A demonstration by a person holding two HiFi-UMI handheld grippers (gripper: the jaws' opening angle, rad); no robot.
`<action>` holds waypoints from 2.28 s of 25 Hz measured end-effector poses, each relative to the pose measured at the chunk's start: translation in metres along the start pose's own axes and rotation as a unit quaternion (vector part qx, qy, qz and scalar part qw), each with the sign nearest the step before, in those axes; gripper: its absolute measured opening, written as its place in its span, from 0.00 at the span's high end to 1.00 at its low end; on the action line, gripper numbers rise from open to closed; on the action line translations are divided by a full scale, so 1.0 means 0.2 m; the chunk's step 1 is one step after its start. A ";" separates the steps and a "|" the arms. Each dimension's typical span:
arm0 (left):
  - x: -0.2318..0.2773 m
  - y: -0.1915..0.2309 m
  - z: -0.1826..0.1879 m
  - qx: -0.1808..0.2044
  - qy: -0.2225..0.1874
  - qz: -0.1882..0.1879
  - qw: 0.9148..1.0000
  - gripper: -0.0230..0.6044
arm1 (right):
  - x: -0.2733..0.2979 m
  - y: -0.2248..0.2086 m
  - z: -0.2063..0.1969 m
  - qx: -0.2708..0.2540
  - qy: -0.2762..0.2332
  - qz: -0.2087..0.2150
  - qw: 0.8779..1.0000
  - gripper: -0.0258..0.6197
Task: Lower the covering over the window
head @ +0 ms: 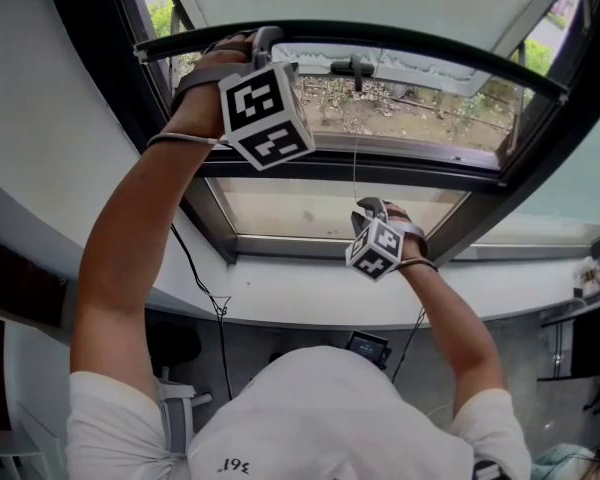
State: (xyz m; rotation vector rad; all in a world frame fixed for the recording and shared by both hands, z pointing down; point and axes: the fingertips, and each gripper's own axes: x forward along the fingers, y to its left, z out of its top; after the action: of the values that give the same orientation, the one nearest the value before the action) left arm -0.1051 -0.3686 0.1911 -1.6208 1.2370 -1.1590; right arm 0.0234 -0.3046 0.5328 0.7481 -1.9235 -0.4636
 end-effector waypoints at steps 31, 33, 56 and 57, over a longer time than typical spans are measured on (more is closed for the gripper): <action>0.07 -0.43 -0.14 0.024 0.046 -0.076 0.996 0.68 | -0.49 -0.70 0.26 -0.082 -0.071 -0.198 0.974 0.77; 0.07 -0.44 -0.14 0.021 0.047 -0.080 0.995 0.68 | -0.56 -0.81 0.30 -0.099 -0.074 -0.238 0.963 0.77; 0.08 -0.48 -0.15 0.010 0.046 -0.110 0.993 0.66 | -0.65 -1.18 0.29 -0.151 0.010 -0.285 0.947 0.77; 0.08 -0.48 -0.15 0.011 0.047 -0.115 0.992 0.66 | -0.65 -1.17 0.29 -0.154 0.015 -0.281 0.947 0.77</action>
State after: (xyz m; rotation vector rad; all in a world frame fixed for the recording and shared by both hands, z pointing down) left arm -0.1063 -0.3638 0.2936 -1.7434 1.1122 -1.3988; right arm 0.0842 -0.3898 0.2789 1.0830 -1.5362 -1.0683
